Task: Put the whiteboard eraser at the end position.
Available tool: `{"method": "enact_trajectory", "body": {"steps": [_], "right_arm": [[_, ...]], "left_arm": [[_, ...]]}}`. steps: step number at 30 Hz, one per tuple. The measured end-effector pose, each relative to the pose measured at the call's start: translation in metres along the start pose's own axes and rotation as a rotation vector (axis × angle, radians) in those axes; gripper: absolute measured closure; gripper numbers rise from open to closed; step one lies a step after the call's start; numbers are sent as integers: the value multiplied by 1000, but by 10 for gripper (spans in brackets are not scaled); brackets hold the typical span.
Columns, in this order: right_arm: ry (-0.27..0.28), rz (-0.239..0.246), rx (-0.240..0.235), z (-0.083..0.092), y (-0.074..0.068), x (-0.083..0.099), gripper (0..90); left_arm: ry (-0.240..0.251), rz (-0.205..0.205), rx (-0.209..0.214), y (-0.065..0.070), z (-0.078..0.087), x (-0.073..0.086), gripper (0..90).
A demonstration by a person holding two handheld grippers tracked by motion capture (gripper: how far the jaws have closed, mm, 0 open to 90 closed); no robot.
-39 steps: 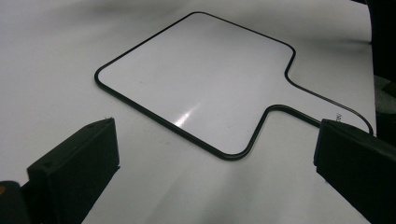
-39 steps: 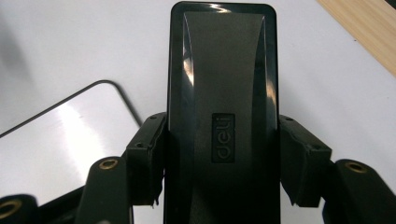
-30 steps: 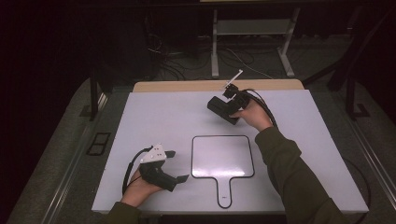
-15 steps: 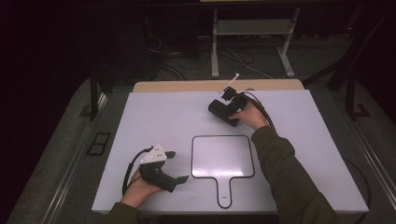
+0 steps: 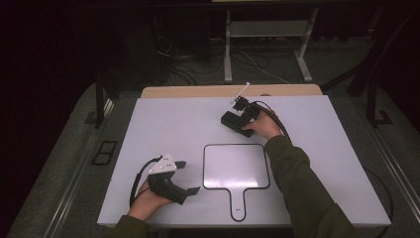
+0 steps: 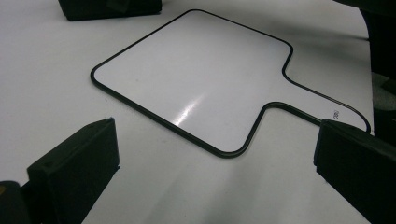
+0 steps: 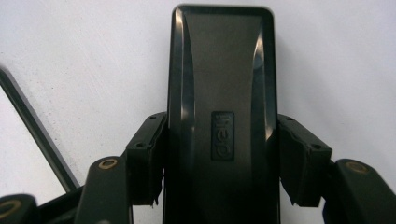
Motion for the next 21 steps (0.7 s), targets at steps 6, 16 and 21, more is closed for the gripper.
{"method": "enact_trajectory", "body": {"steps": [6,16,21], "right_arm": [[3,-3,1,0,1,0,383],[68,-22,-1,9,-1,-2,335],[108,-45,-8,16,-2,-3,276]], "left_arm": [[0,0,0,0,0,0,0],[-2,-8,-9,-1,-1,2,0],[1,9,-11,-2,-2,3,0]]}}
Point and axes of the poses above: each handheld gripper's, and its own axes: z roughly backward along the jaws, x roughly out of its underside, y roughly to its right, the point moved 9 cm from there along -z, roughly forward along the jaws, and after that the axes turned 13 degrees about -x, right-handed, at the moved point
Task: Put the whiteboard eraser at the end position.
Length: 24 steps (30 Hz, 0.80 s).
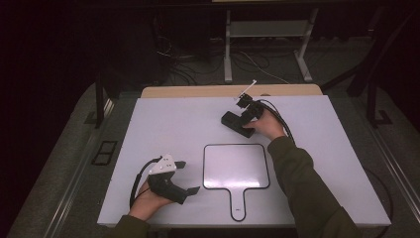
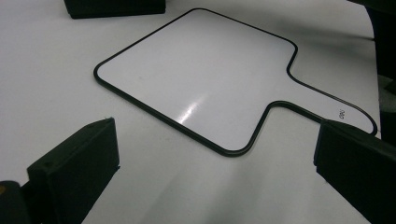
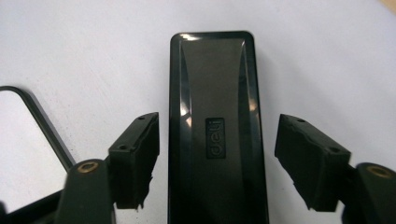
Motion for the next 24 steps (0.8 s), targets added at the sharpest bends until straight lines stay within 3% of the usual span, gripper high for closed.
{"method": "enact_trajectory", "body": {"steps": [7,10,16,24], "right_arm": [[37,-3,-33,6,-9,-3,173],[35,19,-22,10,-12,-4,131],[68,56,-4,21,-18,-3,127],[144,69,-27,33,-27,3,124]], "left_arm": [[3,8,-2,-1,0,-1,0],[4,9,-6,-1,0,-1,0],[0,14,-10,-1,-1,-1,0],[-3,9,-9,-2,0,0,0]]}}
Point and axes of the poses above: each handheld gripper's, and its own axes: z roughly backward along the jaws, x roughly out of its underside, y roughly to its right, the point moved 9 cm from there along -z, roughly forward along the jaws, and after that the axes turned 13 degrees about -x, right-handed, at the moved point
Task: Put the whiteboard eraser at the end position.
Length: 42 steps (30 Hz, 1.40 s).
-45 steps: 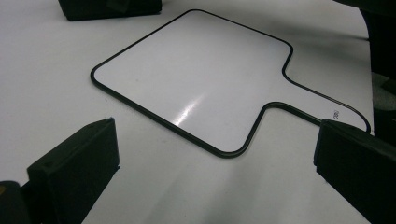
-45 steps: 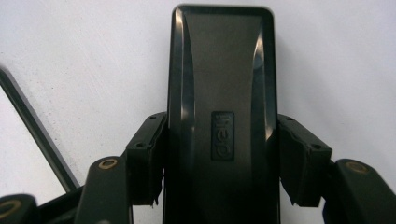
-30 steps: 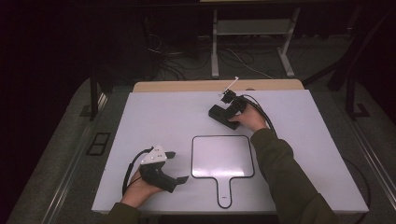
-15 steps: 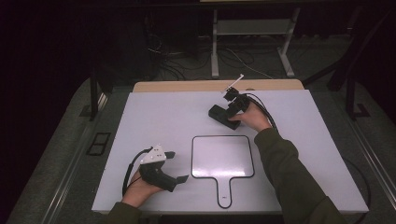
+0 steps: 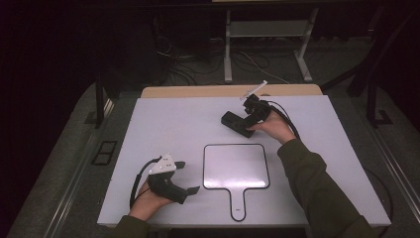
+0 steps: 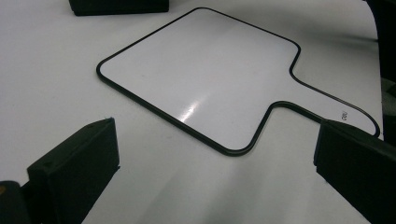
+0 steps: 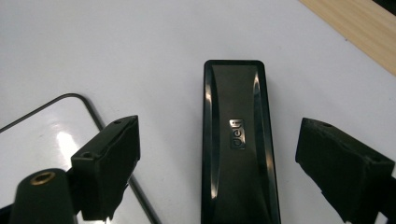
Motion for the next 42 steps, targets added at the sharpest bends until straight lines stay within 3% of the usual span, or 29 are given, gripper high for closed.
{"method": "enact_trajectory", "body": {"steps": [7,13,22,36,42], "right_arm": [[68,13,13,17,-6,5,116],[115,5,-18,26,-14,14,116],[171,26,-9,38,-23,25,116],[232,17,26,49,-40,55,116],[225,-2,45,47,-45,77,116]], "left_arm": [[-4,0,-1,0,1,2,0],[-1,4,1,1,1,1,0],[0,2,3,1,1,1,0],[-3,8,-1,0,1,2,0],[4,8,-4,1,1,1,0]]}}
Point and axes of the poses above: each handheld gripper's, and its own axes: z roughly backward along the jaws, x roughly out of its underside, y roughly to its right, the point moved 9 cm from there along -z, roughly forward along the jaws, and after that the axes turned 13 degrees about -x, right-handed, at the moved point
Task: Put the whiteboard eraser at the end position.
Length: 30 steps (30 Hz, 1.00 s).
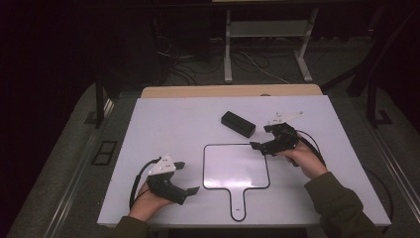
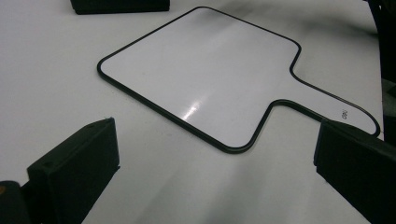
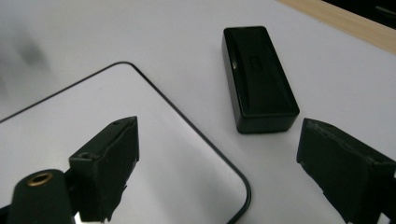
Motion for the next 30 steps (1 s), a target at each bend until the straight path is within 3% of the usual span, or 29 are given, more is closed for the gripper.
{"method": "enact_trajectory", "body": {"steps": [13,30], "right_arm": [[49,-22,-15,16,-12,22,117],[89,-44,1,45,-20,52,117]], "left_arm": [[3,-2,-1,0,2,0,0],[6,-2,-12,-1,2,0,0]]}}
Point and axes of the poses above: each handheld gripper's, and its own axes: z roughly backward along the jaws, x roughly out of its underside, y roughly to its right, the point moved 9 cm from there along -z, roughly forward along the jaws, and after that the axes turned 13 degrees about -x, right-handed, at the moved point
